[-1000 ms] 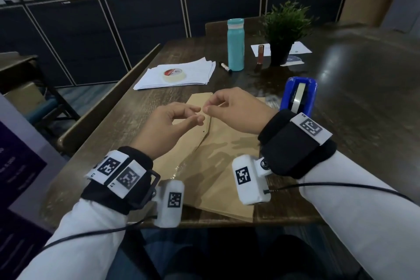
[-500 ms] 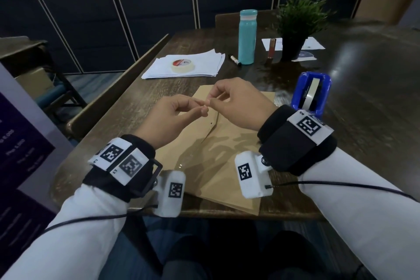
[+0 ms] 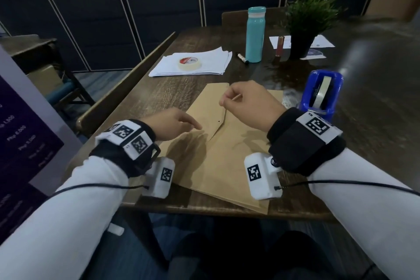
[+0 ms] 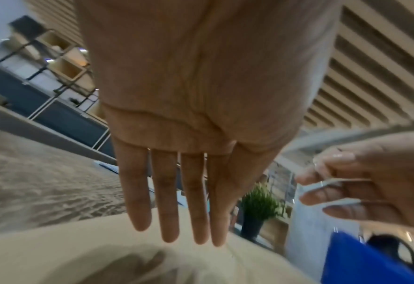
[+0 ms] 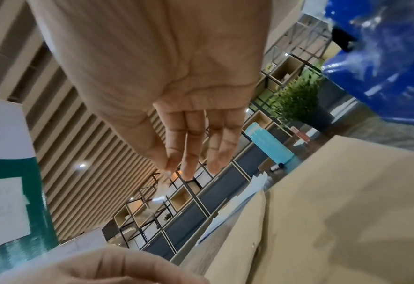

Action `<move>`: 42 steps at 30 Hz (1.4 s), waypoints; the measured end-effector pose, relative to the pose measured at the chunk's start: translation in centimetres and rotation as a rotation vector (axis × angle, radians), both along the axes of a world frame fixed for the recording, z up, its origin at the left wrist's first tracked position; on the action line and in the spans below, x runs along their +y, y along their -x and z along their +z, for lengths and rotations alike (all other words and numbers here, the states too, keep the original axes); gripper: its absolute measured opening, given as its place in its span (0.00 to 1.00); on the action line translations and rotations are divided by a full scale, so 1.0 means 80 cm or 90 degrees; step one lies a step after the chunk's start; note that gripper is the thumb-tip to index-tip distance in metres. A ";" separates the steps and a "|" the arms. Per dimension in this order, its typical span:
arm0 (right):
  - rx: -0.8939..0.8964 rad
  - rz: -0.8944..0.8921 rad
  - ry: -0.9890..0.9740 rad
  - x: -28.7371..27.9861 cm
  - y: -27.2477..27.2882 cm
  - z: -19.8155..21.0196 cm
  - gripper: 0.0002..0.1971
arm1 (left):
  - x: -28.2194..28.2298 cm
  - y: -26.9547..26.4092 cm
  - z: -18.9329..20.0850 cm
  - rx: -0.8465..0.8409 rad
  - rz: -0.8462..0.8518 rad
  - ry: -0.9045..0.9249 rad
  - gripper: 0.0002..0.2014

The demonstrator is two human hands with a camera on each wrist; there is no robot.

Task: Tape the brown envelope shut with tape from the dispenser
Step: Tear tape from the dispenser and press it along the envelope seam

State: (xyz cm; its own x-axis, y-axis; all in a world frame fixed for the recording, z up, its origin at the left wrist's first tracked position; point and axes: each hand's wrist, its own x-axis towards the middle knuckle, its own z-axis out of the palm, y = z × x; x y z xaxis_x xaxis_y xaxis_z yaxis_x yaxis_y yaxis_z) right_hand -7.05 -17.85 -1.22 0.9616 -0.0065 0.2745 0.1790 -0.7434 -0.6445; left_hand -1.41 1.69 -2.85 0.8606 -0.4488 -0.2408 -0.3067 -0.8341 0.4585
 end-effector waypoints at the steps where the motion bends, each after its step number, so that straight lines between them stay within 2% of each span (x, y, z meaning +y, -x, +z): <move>1: 0.026 0.002 -0.011 -0.001 -0.001 -0.002 0.10 | -0.003 -0.001 -0.001 -0.011 -0.021 -0.054 0.14; 6: 0.136 0.012 -0.061 -0.003 -0.011 -0.010 0.11 | -0.016 -0.010 -0.008 -0.023 -0.082 -0.188 0.16; 12: 0.207 -0.002 -0.130 0.005 -0.035 -0.027 0.11 | -0.008 -0.020 -0.009 -0.033 -0.138 -0.255 0.14; 14: 0.235 0.001 -0.143 0.008 -0.042 -0.031 0.09 | 0.000 -0.019 -0.007 -0.016 -0.145 -0.250 0.14; 18: 0.283 0.009 -0.130 0.015 -0.053 -0.039 0.14 | 0.010 -0.012 -0.003 -0.013 -0.161 -0.247 0.15; 25: 0.304 0.032 -0.067 0.030 -0.057 -0.050 0.08 | 0.024 -0.009 -0.008 -0.021 -0.177 -0.229 0.24; 33: 0.345 0.029 0.005 0.032 -0.058 -0.046 0.13 | 0.034 -0.011 -0.011 0.015 -0.156 -0.154 0.21; 42: 0.368 0.028 0.042 0.032 -0.069 -0.046 0.12 | 0.038 -0.011 -0.013 0.012 -0.154 -0.136 0.21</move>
